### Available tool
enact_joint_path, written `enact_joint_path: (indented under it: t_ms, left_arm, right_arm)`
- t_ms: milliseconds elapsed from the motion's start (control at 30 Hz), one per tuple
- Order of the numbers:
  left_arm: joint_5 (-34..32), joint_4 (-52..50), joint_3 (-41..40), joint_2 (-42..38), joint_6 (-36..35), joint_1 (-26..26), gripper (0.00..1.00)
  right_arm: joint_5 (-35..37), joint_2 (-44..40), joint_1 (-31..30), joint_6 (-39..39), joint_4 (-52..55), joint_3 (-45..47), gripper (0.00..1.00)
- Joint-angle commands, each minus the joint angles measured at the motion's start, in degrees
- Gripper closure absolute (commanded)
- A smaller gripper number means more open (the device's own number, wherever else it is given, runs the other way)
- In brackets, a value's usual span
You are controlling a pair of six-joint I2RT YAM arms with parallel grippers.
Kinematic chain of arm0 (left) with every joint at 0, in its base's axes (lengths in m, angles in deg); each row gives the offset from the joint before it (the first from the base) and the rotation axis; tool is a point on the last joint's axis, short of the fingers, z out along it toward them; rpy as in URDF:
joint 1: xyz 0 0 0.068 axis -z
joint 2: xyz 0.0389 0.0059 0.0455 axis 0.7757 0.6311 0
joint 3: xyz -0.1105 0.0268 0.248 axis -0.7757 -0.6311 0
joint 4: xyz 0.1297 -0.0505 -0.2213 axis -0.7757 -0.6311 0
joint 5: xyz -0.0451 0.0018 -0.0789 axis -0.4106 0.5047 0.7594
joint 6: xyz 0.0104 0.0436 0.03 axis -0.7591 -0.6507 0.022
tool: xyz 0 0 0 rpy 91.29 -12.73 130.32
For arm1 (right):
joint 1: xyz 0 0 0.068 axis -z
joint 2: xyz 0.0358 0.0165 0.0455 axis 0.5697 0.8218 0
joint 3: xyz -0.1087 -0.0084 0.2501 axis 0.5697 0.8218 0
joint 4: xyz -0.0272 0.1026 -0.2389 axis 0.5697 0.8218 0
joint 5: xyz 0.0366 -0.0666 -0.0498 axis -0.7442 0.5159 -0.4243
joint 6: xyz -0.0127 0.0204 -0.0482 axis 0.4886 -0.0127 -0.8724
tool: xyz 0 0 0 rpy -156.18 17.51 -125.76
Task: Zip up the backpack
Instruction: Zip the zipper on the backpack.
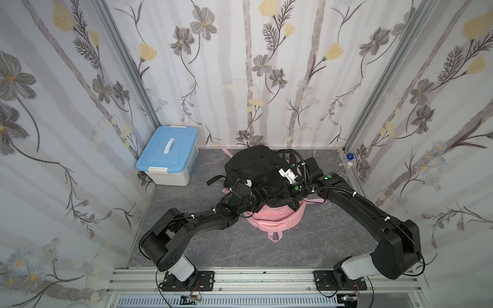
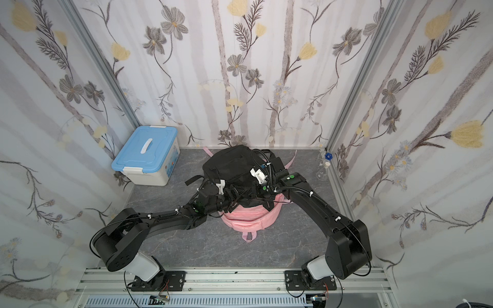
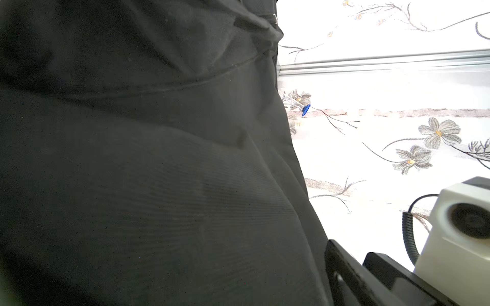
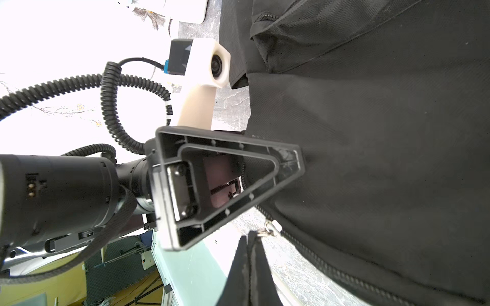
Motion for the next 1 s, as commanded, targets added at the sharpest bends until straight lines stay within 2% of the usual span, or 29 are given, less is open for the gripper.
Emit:
enact_joint_path:
  t_ms: [0,67,267,500,567,633,967]
  left_arm:
    - [-1.7,2.3,0.1,-0.5,0.9,0.2,0.14]
    - [-2.5,3.2,-0.4,-0.4,0.5,0.1,0.19]
    - [-2.6,7.2,-0.8,0.8,0.5,-1.2,0.45]
    - [-2.7,7.1,-0.2,0.4,-0.6,-1.4,0.84]
    - [-2.7,7.0,-0.3,0.3,-0.6,-1.4,0.89]
    - [-2.7,7.2,-0.5,0.3,-0.8,-1.4,0.99]
    - [-2.3,6.0,0.9,0.6,-2.0,-1.2,1.0]
  right_arm:
    - [-2.4,-0.9,0.0,-0.8,-2.6,0.8,1.0]
    - [-2.5,-1.3,0.0,-0.8,-2.6,1.2,1.0]
    - [-2.1,-2.7,0.2,-1.4,-1.5,1.8,1.0]
    - [-1.4,-3.6,0.1,-2.3,0.3,2.5,1.0]
    - [-0.7,-3.7,0.1,-2.8,1.2,2.3,1.0]
    - [0.2,-3.8,-0.2,-3.4,2.1,2.0,1.0]
    - [7.9,-2.0,-6.3,-5.6,6.6,-1.9,1.0]
